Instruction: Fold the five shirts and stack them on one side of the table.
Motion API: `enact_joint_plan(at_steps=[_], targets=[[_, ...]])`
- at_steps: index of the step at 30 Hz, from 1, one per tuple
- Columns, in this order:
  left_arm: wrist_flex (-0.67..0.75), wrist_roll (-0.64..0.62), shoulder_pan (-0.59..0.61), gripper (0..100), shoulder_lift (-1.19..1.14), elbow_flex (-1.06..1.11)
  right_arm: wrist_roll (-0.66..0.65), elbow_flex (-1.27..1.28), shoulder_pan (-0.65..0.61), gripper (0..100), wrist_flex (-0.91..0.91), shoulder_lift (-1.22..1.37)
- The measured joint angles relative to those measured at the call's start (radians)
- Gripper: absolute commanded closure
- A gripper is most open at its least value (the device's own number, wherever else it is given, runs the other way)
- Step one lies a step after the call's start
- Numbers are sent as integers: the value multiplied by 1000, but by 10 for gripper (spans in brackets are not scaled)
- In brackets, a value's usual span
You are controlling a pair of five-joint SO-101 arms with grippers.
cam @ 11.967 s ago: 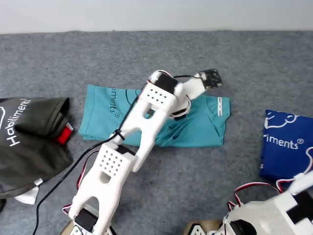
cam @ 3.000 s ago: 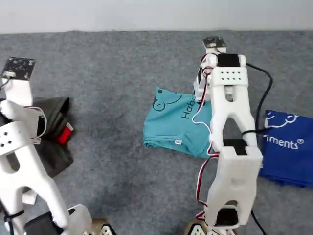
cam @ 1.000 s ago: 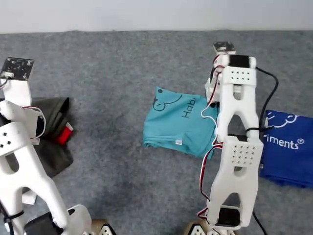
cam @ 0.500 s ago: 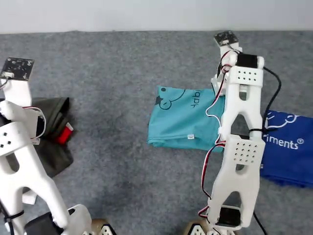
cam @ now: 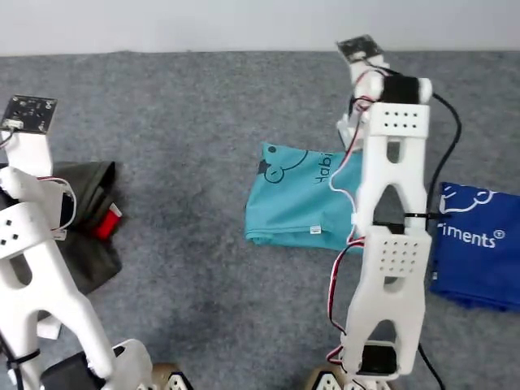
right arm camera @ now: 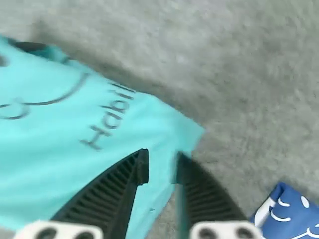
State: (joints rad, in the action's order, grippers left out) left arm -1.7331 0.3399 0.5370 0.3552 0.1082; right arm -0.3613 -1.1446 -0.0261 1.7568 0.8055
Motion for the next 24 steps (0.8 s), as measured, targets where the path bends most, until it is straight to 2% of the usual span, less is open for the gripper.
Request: enact_joint_plan(at_steps=[10,17,24], targets=[[0,0,0,986,0,0,0,582,-153,990,0,-282],[0,0,0,986,0,0,-5,821,-121,990,-8,-296],[0,0,0,986,0,0,-80,856,-21,990,-8,-236]])
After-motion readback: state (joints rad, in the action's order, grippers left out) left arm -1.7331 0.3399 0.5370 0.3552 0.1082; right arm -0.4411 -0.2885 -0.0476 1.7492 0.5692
